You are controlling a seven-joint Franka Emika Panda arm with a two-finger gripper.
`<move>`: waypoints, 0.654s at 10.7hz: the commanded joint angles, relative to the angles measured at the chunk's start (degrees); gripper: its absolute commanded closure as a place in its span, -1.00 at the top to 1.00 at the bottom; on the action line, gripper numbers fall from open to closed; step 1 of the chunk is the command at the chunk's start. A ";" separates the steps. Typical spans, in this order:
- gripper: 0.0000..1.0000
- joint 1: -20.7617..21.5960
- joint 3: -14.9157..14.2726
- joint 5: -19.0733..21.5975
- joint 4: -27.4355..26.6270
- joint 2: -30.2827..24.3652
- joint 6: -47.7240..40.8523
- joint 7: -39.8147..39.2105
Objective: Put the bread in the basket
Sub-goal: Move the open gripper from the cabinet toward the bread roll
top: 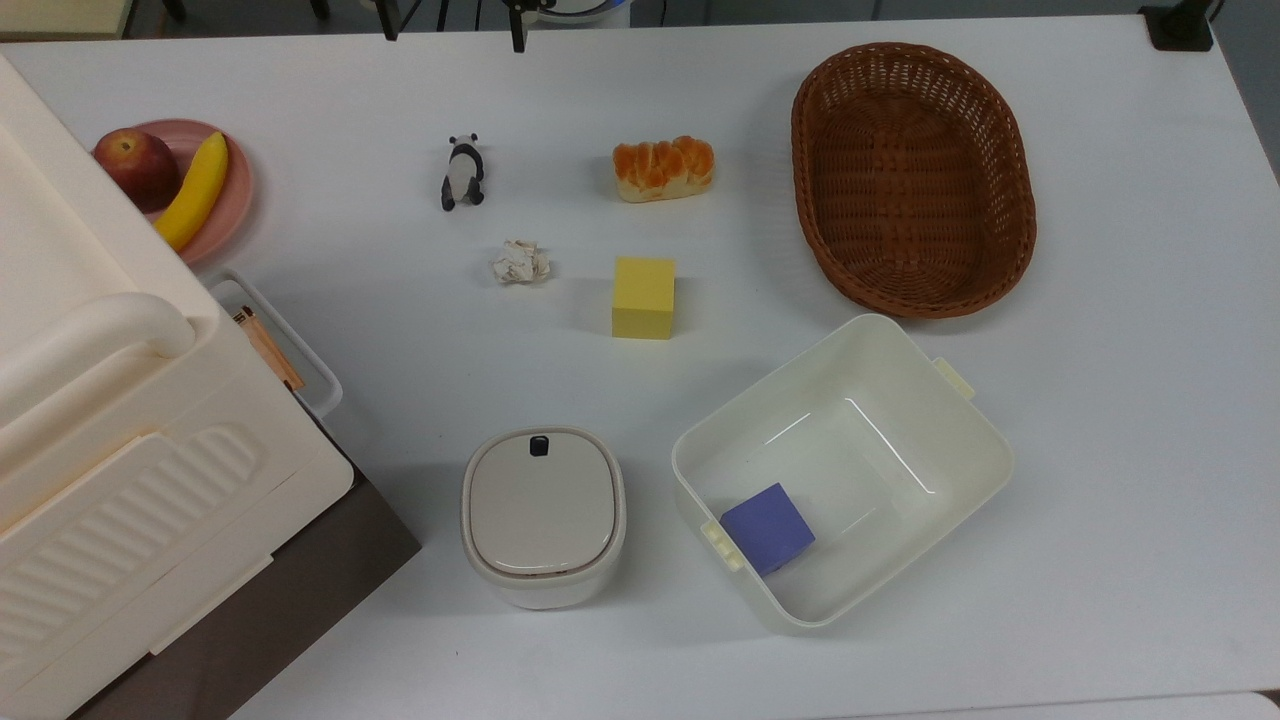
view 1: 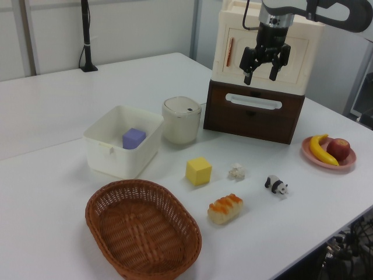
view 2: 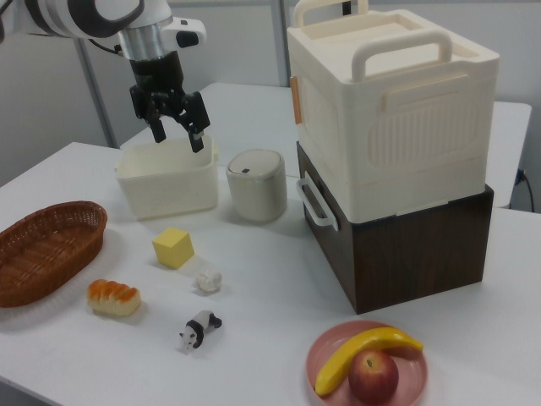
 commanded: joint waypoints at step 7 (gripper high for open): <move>1.00 -0.82 -0.36 0.32 0.78 -0.38 -1.95 0.85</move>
